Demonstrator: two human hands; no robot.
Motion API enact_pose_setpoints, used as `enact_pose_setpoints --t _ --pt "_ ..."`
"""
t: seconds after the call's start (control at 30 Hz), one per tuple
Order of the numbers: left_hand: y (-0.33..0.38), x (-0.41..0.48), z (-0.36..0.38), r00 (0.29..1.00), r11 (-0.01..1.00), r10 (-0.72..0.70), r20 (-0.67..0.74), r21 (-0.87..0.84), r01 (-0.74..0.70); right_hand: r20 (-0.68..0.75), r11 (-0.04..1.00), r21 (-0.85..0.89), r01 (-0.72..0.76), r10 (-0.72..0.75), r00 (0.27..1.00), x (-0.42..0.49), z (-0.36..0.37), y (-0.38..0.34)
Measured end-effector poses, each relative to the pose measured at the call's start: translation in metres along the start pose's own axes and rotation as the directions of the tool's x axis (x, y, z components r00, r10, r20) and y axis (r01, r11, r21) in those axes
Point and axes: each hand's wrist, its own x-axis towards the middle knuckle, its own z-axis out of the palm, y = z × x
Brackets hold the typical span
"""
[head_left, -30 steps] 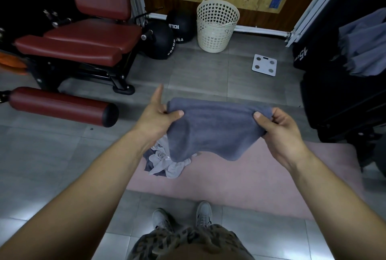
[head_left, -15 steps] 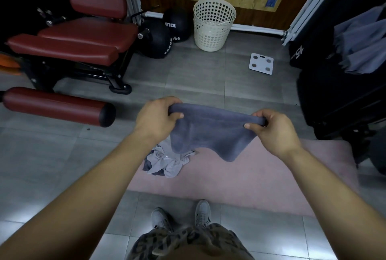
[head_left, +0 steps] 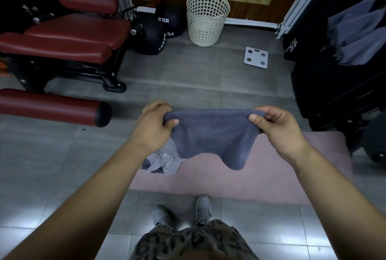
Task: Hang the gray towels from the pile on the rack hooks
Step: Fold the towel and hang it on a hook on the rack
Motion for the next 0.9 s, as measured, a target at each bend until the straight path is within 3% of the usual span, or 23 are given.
enact_pose_setpoints --t 0.07,0.17,0.3,0.5,0.67,0.9 --pt "-0.003 -0.001 0.003 0.994 0.998 -0.003 0.106 -0.068 0.01 0.005 1.0 -0.022 -0.01 0.01 1.0 -0.003 -0.007 0.006" --pt "-0.004 -0.001 0.012 0.977 0.99 0.011 0.214 -0.138 0.02 -0.06 0.976 -0.218 -0.004 -0.009 0.998 -0.008 -0.016 0.018" --pt "0.007 0.005 0.03 0.948 0.989 0.072 0.311 -0.142 -0.029 -0.107 0.979 -0.203 -0.013 -0.009 0.994 -0.018 -0.026 0.029" --pt "0.049 0.031 0.059 0.793 0.975 0.198 0.576 -0.034 -0.219 -0.063 0.985 -0.172 0.01 -0.022 0.998 -0.03 -0.057 0.016" --pt "0.14 0.05 0.109 0.687 0.903 0.425 0.59 -0.221 -0.369 -0.033 0.986 -0.168 0.017 -0.023 0.999 -0.023 -0.096 0.007" --pt "0.251 0.085 0.164 0.672 0.847 0.53 0.517 -0.353 -0.397 -0.226 0.997 -0.077 0.032 -0.048 0.973 -0.006 -0.195 0.009"
